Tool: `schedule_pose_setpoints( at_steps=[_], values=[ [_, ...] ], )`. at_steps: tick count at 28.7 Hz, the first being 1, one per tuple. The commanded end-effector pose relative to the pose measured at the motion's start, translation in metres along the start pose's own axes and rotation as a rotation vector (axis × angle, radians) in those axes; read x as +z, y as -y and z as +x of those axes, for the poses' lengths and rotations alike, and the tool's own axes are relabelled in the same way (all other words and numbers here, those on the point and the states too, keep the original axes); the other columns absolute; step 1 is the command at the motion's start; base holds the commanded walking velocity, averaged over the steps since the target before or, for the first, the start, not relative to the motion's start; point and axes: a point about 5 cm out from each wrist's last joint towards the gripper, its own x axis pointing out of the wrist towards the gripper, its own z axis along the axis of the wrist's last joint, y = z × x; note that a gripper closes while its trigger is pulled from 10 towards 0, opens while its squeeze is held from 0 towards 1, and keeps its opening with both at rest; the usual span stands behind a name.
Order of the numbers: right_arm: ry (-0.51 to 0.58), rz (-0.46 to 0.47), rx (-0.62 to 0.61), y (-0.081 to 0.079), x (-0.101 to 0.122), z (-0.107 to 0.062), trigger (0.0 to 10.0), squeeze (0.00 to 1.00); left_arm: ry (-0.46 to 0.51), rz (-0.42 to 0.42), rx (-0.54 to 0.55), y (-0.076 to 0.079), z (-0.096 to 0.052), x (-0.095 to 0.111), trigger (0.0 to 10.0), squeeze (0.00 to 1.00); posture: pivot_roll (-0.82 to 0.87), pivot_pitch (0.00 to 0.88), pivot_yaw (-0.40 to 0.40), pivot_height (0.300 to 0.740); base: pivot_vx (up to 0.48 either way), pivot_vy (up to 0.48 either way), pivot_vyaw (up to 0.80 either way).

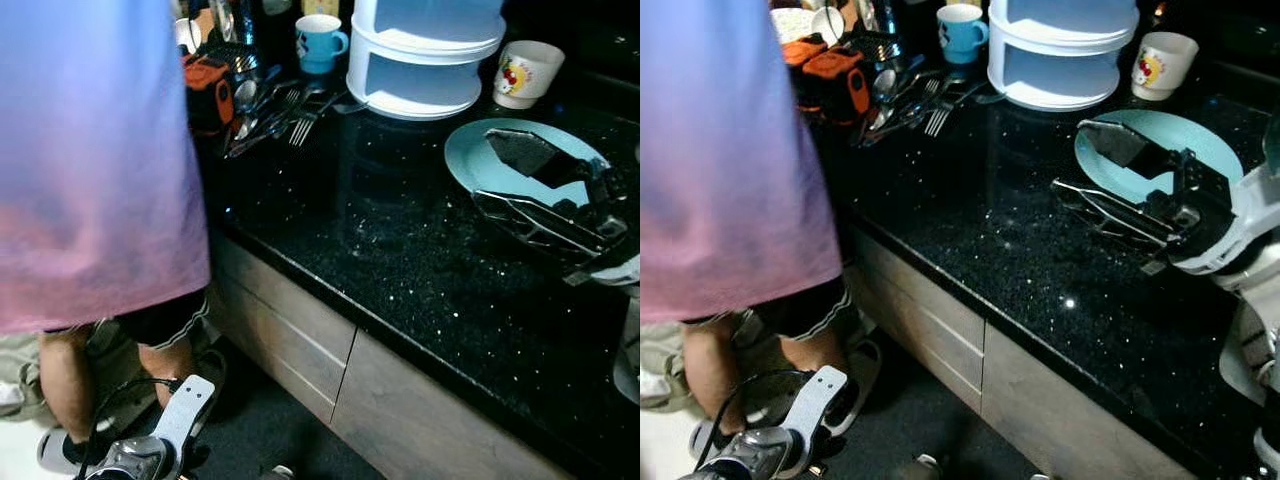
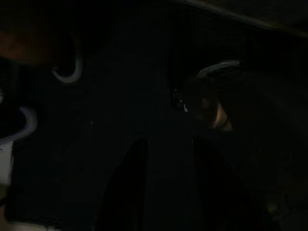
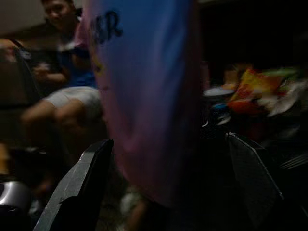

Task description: Kitchen organization

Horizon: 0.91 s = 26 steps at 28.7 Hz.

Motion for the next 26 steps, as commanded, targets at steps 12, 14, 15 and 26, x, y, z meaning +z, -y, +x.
schedule_pose_setpoints(
  at_steps=[12,14,15,26],
  values=[
    [-0.035,0.065,0.050,-0.011,-0.013,0.006,10.0,0.00,-0.036,0.005,0.007,-0.001,-0.002,-0.010,10.0,0.00,0.00,0.152,0.059,0.740,-0.449,0.000,0.00],
    [-0.039,0.071,0.050,-0.012,-0.014,0.005,10.0,0.00,-0.036,0.006,0.006,-0.001,-0.002,-0.010,10.0,0.00,0.00,0.152,0.059,0.740,-0.461,0.000,0.00],
    [-0.040,0.073,0.050,-0.012,-0.014,0.005,10.0,0.00,-0.036,0.006,0.006,-0.001,-0.002,-0.010,10.0,0.00,0.00,0.152,0.059,0.740,-0.461,0.000,0.00],
    [-0.355,0.129,0.031,-0.019,-0.064,0.001,10.0,0.00,-0.027,-0.003,0.006,0.000,-0.001,-0.010,10.0,0.00,0.00,0.146,0.049,0.740,-0.391,0.000,0.00]
  ],
)
